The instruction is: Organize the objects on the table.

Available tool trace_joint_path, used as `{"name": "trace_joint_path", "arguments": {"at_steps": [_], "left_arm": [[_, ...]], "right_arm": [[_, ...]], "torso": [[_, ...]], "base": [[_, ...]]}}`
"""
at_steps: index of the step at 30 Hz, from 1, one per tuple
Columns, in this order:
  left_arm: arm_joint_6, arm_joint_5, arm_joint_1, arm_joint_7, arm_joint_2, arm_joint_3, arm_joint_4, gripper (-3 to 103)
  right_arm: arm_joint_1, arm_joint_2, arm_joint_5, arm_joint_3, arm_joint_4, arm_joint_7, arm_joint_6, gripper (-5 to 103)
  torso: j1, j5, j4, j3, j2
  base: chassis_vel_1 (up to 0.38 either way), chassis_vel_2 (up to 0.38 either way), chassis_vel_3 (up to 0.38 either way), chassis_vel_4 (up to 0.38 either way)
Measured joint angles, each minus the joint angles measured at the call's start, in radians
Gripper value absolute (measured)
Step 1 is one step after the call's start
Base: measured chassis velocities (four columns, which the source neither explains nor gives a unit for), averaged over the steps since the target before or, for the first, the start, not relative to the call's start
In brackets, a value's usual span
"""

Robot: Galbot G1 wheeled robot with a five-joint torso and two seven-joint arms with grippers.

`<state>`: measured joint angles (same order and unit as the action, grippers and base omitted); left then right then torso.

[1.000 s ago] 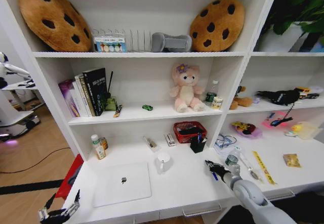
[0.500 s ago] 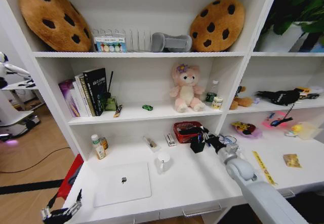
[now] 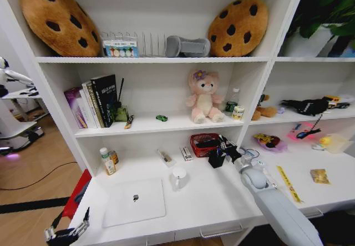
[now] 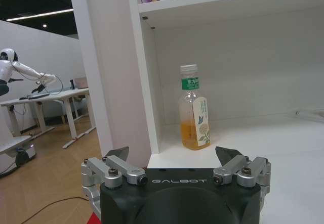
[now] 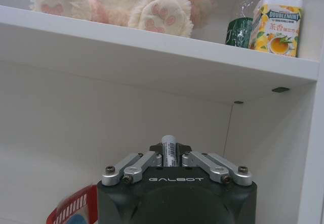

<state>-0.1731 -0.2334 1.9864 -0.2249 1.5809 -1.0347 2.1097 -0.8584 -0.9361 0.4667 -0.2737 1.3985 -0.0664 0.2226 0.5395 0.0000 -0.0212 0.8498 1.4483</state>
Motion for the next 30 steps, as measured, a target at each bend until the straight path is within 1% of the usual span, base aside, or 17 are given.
{"name": "trace_joint_path", "arguments": {"at_steps": [5, 7, 9, 14, 21, 22, 23, 24, 26, 27, 30], "left_arm": [[-0.001, 0.000, 0.005, -0.002, 0.003, -0.006, 0.000, 97], [-0.001, 0.003, 0.006, -0.005, 0.005, -0.005, -0.001, 97], [0.000, 0.004, 0.005, -0.006, 0.005, -0.003, -0.002, 97], [0.001, 0.003, 0.004, -0.009, 0.004, -0.004, -0.006, 97], [0.001, 0.001, 0.003, -0.009, 0.004, -0.004, -0.008, 97], [0.001, 0.001, 0.003, -0.009, 0.004, -0.004, -0.008, 97], [0.002, 0.000, 0.002, -0.008, 0.004, -0.004, -0.009, 97], [0.002, 0.000, 0.002, -0.008, 0.004, -0.004, -0.009, 97], [0.003, -0.002, 0.001, -0.007, 0.002, -0.005, -0.010, 97], [0.003, -0.002, 0.001, -0.007, 0.002, -0.005, -0.010, 97], [0.004, -0.009, -0.001, -0.004, -0.001, -0.005, -0.012, 96]], "right_arm": [[0.030, -0.013, -0.007, 0.024, -0.029, 0.005, 0.008, 13], [0.058, -0.039, -0.028, 0.039, -0.072, 0.006, 0.013, 13], [0.069, -0.046, -0.037, 0.044, -0.091, 0.010, 0.018, 13], [0.083, -0.054, -0.051, 0.051, -0.121, 0.013, 0.036, 13], [0.082, -0.055, -0.052, 0.052, -0.123, 0.017, 0.037, 13], [0.082, -0.055, -0.052, 0.052, -0.123, 0.018, 0.037, 9], [0.080, -0.055, -0.054, 0.052, -0.123, 0.020, 0.037, 19], [0.080, -0.055, -0.054, 0.052, -0.123, 0.020, 0.037, 19], [0.075, -0.057, -0.062, 0.052, -0.123, 0.026, 0.035, 30], [0.075, -0.057, -0.062, 0.052, -0.123, 0.026, 0.035, 30], [0.056, -0.053, -0.066, 0.052, -0.122, 0.042, 0.038, 46]], "torso": [[0.000, 0.0000, 0.0000, 0.000, 0.000], [0.000, 0.0000, -0.0001, 0.000, 0.000], [0.000, 0.0000, -0.0002, 0.000, 0.000], [0.000, -0.0001, 0.0000, 0.000, 0.000], [0.000, 0.0000, -0.0001, 0.000, 0.000], [0.000, 0.0000, -0.0001, 0.000, 0.000], [0.000, -0.0001, -0.0001, 0.000, 0.000], [0.000, -0.0001, -0.0001, 0.000, 0.000], [0.000, -0.0001, -0.0001, 0.000, 0.000], [0.000, -0.0001, -0.0001, 0.000, 0.000], [0.000, -0.0001, -0.0002, 0.000, 0.000]], "base": [[0.000, 0.000, 0.000, 0.000], [0.000, 0.000, 0.000, 0.000], [0.000, 0.000, 0.000, 0.000], [0.000, 0.000, 0.000, 0.000], [0.000, 0.000, 0.000, 0.000], [0.000, 0.000, 0.000, 0.000], [0.000, 0.000, 0.000, 0.000], [0.000, 0.000, 0.000, 0.000], [0.000, 0.000, 0.000, 0.000], [0.000, 0.000, 0.000, 0.000], [0.000, 0.000, 0.000, 0.000]]}}
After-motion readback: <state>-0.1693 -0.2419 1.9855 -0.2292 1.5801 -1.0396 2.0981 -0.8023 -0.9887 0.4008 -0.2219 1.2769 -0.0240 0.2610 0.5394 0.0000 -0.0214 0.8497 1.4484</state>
